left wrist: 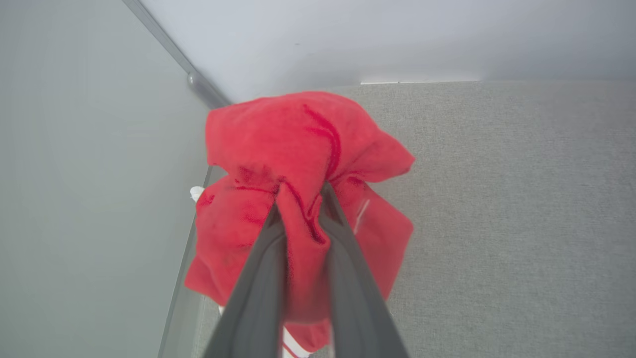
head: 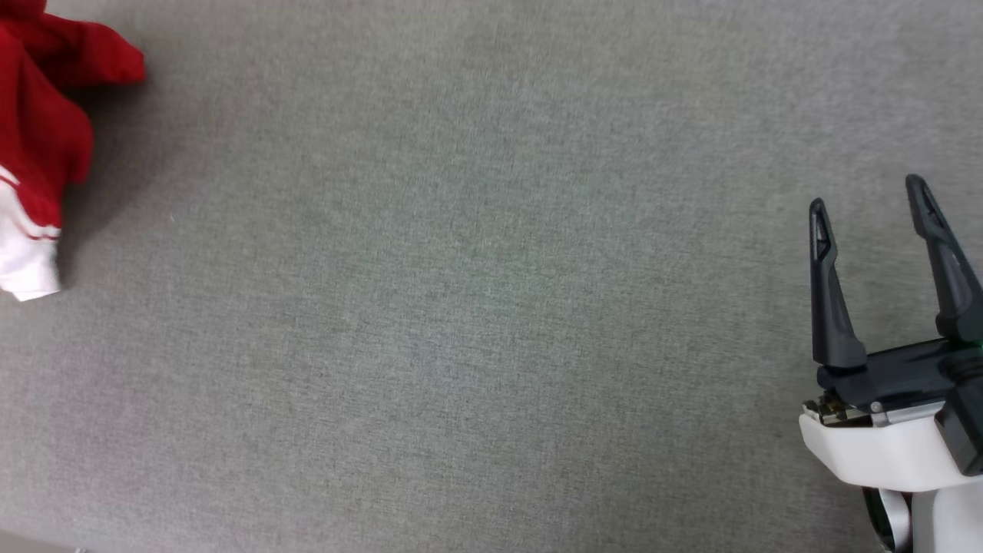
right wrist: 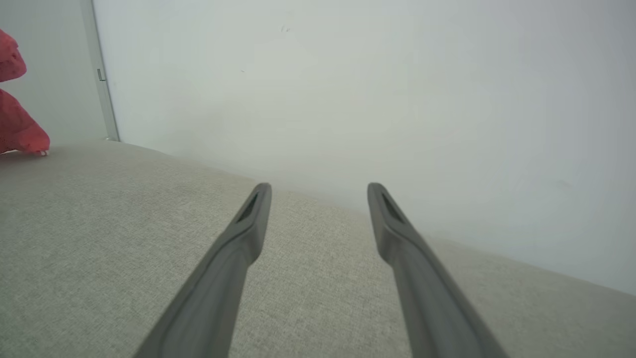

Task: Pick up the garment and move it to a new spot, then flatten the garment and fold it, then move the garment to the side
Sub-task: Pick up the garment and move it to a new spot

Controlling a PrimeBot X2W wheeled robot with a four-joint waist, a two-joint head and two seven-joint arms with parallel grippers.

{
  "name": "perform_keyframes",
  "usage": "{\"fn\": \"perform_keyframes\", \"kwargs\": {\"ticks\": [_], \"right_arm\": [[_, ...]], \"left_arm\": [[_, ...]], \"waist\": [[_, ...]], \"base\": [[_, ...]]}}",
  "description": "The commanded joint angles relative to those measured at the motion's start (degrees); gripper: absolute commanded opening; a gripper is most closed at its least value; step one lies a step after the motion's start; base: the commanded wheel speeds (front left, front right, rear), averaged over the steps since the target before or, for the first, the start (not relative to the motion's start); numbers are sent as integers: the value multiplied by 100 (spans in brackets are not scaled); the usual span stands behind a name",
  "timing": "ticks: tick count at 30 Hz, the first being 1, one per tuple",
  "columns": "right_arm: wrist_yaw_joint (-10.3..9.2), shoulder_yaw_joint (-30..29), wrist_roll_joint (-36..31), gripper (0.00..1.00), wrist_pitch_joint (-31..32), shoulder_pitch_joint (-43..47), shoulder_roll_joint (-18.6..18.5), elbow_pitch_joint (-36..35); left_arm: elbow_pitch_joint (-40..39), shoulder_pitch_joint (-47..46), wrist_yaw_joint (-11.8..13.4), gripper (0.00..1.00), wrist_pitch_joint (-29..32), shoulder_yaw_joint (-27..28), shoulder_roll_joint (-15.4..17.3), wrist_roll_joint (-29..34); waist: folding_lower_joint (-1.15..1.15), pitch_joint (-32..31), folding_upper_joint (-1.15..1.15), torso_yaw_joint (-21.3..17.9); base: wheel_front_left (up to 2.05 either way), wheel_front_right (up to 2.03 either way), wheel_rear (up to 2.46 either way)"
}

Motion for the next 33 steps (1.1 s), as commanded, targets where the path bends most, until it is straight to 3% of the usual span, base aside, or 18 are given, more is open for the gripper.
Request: {"fn": "perform_keyframes", "kwargs": {"ticks": [1,9,25,33], "right_arm": [[-2,10,33,100,-14,32,26,38],[-2,36,201,100,-14,106,83,223],[-2,-16,782,100,-14,258,86,466],[-2,-66,902,100,-14,341,87,512]], "left_arm": [[-83,-81,1,0,-25,-47,35,42],[-992,-819,0,0,105,-574,-41,368],[-2252,-1902,0,0,377,-1590,-1133,545],[-2579,-1602,1,0,200,-2197,-1653,510]], "waist": [[0,-242,0,-95],[0,-676,0,-378],[0,-1397,0,-1455],[0,-1494,0,-1811]], "base": [[0,0,0],[0,0,0],[0,0,0],[0,0,0]]}}
